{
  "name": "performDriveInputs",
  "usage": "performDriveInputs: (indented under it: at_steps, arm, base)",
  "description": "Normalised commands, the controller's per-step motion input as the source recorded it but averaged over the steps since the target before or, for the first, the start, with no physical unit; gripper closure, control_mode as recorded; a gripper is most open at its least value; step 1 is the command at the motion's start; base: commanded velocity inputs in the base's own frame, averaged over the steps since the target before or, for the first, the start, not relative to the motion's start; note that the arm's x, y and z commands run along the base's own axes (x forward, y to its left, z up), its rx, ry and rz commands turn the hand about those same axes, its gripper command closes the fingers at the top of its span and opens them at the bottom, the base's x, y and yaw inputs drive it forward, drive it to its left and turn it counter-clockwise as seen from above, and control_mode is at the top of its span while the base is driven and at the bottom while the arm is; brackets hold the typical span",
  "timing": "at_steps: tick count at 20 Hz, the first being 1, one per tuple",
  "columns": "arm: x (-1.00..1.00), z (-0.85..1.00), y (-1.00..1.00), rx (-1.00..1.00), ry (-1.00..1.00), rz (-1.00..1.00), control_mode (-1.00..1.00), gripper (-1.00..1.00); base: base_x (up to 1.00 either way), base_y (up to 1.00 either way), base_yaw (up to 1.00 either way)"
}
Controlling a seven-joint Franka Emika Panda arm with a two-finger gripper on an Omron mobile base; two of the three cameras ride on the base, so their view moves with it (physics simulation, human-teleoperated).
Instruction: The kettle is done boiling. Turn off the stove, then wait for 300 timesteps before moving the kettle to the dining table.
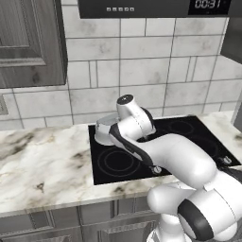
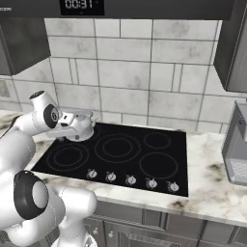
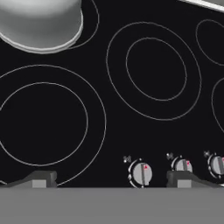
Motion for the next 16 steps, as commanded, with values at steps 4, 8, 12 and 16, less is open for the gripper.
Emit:
performDriveInputs:
  at_steps: [4,8,12,16]
  arm:
    - [0.16,0.14,0.04,0.0,-0.13,0.13,-1.0,-1.0]
    - [0.07,0.24,0.03,-0.01,-0.09,0.13,-1.0,-1.0]
    - [0.14,0.21,0.04,-0.03,-0.05,0.16,-1.0,-1.0]
    - [0.13,0.12,0.07,-0.03,-0.05,0.16,-1.0,-1.0]
  base:
    - [0.0,0.0,0.0]
    - [0.0,0.0,0.0]
    - [0.0,0.0,0.0]
    - [0.0,0.0,0.0]
